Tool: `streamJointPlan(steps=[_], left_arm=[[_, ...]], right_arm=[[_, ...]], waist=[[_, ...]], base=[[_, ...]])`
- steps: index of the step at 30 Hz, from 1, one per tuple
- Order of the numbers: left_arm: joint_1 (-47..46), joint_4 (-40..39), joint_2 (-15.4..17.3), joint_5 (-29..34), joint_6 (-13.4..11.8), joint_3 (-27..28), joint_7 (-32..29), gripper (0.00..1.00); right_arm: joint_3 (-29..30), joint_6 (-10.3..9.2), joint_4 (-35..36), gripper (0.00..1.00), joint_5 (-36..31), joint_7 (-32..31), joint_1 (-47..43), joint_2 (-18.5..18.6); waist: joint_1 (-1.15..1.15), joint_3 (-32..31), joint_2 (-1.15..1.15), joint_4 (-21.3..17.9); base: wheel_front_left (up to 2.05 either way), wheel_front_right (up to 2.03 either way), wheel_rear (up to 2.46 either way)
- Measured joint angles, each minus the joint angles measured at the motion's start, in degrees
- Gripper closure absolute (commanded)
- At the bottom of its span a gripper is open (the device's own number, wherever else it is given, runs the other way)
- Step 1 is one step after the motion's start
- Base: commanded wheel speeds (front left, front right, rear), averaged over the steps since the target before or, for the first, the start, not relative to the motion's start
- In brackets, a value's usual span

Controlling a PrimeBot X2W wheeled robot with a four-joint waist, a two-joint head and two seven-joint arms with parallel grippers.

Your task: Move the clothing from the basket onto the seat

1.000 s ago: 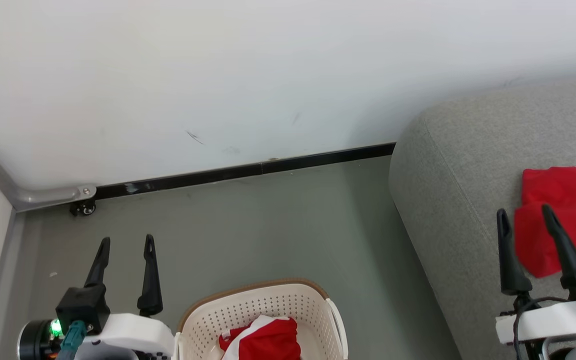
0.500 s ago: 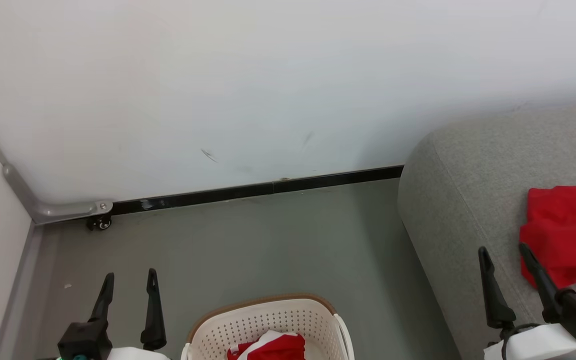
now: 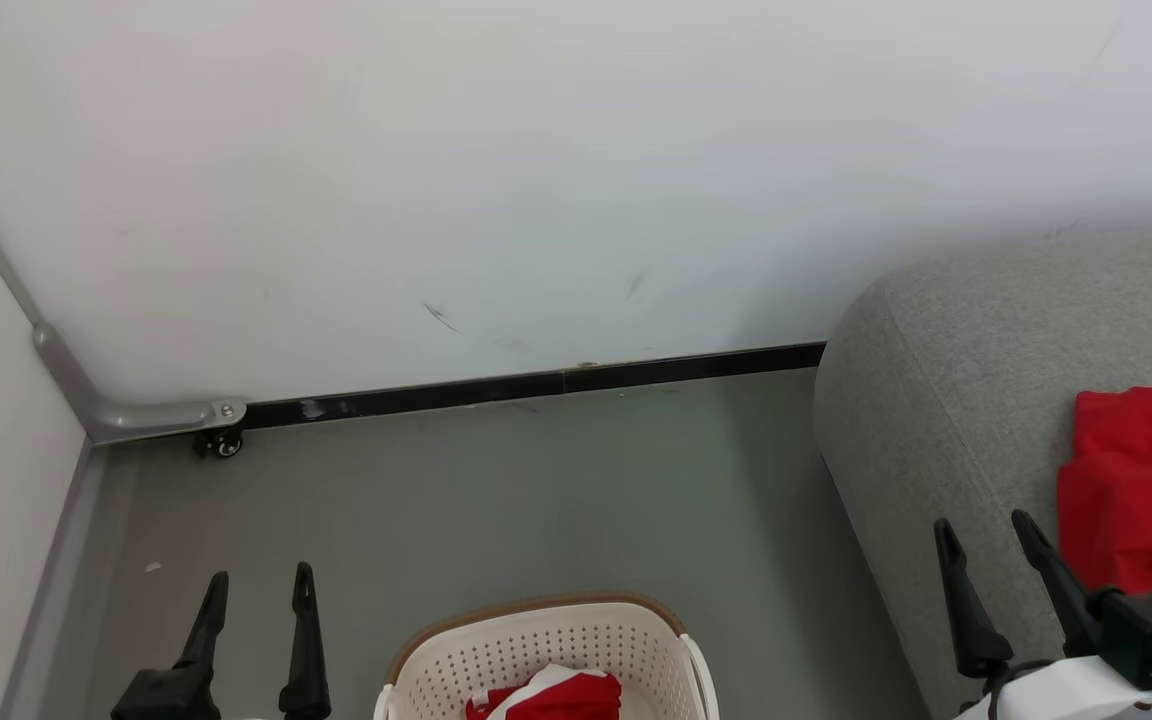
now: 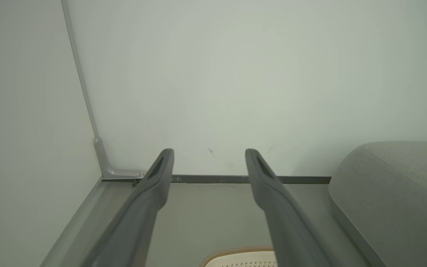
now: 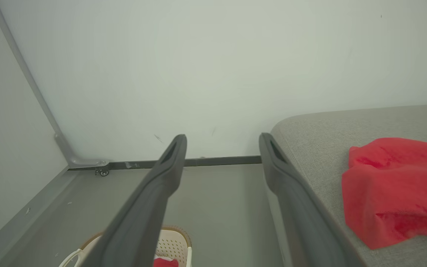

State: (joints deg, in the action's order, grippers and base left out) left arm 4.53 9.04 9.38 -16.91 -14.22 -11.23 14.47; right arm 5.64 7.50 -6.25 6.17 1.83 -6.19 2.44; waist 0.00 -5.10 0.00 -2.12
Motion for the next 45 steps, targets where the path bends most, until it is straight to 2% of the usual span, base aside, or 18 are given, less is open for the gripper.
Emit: streamJointPlan(steps=[16,31,45], left_arm=[[0.15,-0.76,0.38,0.0,0.7,0.08,0.0,0.0],[-2.92,2.9,1.88,2.66,4.38,-4.67,-1.43,0.0],[-9.65,11.41,0.96,5.14,8.32,-10.58,-4.98,0.0]], right_arm=[[-0.97,0.0,1.07,0.0,-0.03,-1.27,0.02,-0.02],[-1.21,0.0,4.63,0.0,-0.7,-1.09,0.75,-0.05],[1.64,0.0,8.21,0.0,-1.24,-0.64,1.65,-0.08]], waist=[[0.0,1.45,0.0,0.1],[0.0,4.59,0.0,-1.04],[0.0,9.96,0.0,-2.94]], base=[[0.0,0.0,0.0],[0.0,0.0,0.0],[0.0,0.0,0.0]])
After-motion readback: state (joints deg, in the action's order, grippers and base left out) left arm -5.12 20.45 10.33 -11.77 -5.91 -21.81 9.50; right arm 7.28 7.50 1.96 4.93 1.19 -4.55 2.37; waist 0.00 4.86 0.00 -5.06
